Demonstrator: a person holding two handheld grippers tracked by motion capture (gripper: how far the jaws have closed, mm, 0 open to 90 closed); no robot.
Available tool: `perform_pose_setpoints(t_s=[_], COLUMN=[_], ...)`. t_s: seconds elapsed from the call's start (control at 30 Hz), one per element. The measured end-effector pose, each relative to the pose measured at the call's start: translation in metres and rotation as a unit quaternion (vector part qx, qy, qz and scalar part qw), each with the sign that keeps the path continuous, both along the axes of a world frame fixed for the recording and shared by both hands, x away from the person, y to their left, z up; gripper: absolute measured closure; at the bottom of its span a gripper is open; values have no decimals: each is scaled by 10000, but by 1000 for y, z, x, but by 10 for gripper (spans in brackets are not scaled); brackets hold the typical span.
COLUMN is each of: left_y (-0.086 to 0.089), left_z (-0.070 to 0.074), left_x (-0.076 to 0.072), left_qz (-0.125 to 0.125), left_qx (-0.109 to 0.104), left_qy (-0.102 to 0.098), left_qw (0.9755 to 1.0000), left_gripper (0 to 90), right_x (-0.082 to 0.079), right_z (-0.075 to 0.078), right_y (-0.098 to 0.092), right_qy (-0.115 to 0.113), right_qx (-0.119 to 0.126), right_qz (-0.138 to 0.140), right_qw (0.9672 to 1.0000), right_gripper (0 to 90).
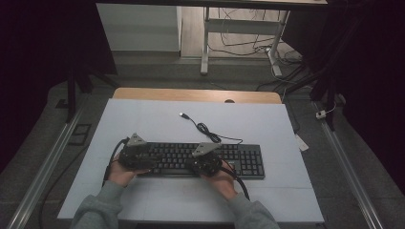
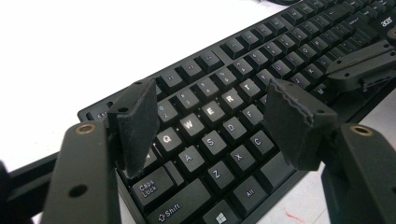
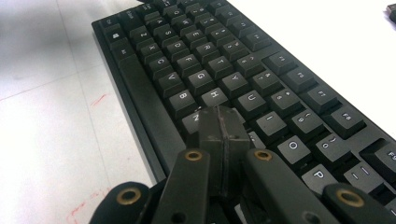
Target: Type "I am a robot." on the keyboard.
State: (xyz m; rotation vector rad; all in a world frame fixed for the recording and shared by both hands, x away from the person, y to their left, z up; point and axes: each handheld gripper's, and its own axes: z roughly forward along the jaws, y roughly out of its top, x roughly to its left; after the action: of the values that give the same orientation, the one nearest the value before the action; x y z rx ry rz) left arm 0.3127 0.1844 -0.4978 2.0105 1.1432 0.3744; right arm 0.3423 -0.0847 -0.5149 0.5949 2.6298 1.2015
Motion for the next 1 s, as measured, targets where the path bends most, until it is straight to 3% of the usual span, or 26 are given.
perform_pose_setpoints(t_s=[0.4,0.63,0.77,1.0], left_y=[-1,0,0,0], left_z=[0,-1,0,-1], left_x=[0,0,0,1], left_qz=[-10,23,52,46], left_qx=[39,55,53,60], left_qy=[19,-7,-13,15], left_qw=[10000,10000,10000,10000], left_gripper=[349,349,348,348], right_x=[1,2,1,0], right_z=[0,-4,-3,12], right_y=[5,7,6,-11], right_qy=[5,47,7,-150], right_qx=[-33,-225,-179,198], right_qz=[2,8,-8,-152], right_qw=[10000,9997,9998,9996], right_gripper=[896,897,897,896])
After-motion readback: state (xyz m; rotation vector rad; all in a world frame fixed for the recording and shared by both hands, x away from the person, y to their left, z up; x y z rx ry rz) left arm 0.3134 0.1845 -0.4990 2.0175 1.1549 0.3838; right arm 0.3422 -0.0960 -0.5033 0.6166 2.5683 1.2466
